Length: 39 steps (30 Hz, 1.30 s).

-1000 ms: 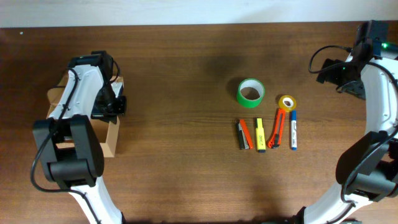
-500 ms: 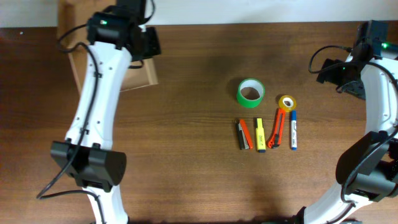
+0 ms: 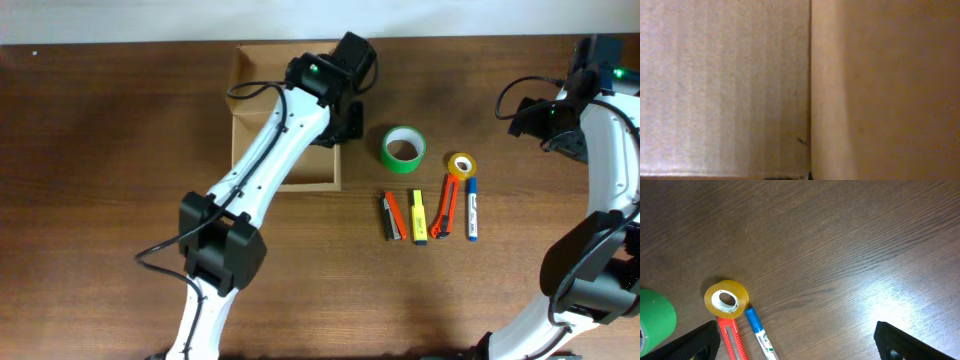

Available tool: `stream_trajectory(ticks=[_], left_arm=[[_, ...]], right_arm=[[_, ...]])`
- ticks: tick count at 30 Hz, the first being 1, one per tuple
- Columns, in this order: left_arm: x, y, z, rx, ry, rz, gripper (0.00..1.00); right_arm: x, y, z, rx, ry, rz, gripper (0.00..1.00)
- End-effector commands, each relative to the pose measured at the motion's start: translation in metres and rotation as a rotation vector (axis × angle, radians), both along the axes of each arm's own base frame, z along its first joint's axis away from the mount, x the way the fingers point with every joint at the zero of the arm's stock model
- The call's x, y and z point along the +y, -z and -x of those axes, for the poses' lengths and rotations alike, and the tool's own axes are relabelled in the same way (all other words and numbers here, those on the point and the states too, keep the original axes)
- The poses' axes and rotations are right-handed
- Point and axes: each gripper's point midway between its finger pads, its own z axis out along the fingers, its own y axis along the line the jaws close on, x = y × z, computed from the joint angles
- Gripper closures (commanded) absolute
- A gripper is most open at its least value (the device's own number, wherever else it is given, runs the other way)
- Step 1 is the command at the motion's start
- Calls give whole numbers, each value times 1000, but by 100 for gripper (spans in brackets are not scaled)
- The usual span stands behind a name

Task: Pack container
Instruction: 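Slide the box right toward the center with the left gripper, retract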

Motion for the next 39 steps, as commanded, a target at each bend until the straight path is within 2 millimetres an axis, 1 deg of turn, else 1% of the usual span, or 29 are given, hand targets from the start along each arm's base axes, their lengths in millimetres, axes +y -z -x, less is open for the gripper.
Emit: stream_trajectory(ticks=[1, 3, 4, 8, 9, 10, 14, 15, 18, 19, 20, 21, 22, 23, 25, 26, 27, 28, 30, 34, 35, 37, 38, 39], left_arm=[[-1, 24, -3, 23, -21, -52, 99], [5, 34, -12, 1, -83, -89, 98], [5, 35, -17, -20, -112, -92, 99], [-3, 30, -41, -121, -145, -54, 99], [-3, 31, -43, -124, -146, -56, 98], [-2, 37, -41, -109, -145, -67, 98], [3, 74, -26, -1, -132, -126, 98], [5, 78, -24, 16, -127, -137, 98], [5, 79, -23, 18, -116, -141, 98], [5, 79, -23, 18, -116, -142, 88], [5, 79, -23, 17, -113, -142, 68], [5, 79, -23, 17, -113, -143, 56], [5, 79, -24, 14, -107, -147, 42], [6, 79, -24, 10, -92, -152, 37], [8, 76, -26, -2, -91, -168, 36], [11, 70, -29, -20, -94, -184, 36], [15, 59, -34, -52, -99, -203, 36], [15, 53, -36, -67, -92, -207, 36], [19, 21, -45, -134, -107, -215, 36], [29, -48, -53, -270, -111, -218, 28], [40, -74, -54, -323, -115, -234, 27], [72, -116, -54, -408, -167, -270, 23], [95, -140, -54, -457, -187, -291, 23], [120, -160, -57, -497, -194, -310, 23]], right_arm=[[-2, 5, 3, 13, 12, -10, 1], [-2, 5, 3, 12, 11, -11, 1], [0, 5, 2, 10, 9, -18, 1], [2, 5, 1, 5, 5, -34, 1], [2, 5, 1, 5, 5, -34, 1], [2, 5, 1, 6, 5, -34, 1], [2, 5, 1, 6, 5, -34, 1], [2, 5, 1, 6, 5, -34, 1], [3, 5, 2, 9, 5, -35, 1], [3, 5, 3, 10, 5, -36, 1], [3, 5, 3, 12, 5, -36, 1], [3, 5, 3, 13, 5, -37, 1], [3, 5, 3, 13, 5, -37, 1], [3, 5, 3, 13, 5, -37, 1], [3, 5, 3, 12, 5, -36, 1], [3, 5, 3, 12, 5, -36, 1], [3, 5, 3, 12, 5, -36, 1], [3, 5, 3, 11, 5, -36, 1], [2, 5, 1, 5, 5, -34, 1], [2, 5, 1, 2, 5, -33, 1], [2, 4, 0, -1, 5, -32, 1], [0, 3, -5, -23, 4, -26, 1], [0, -1, -8, -34, 4, -22, 1], [-2, -6, -11, -50, -4, -14, 1]])
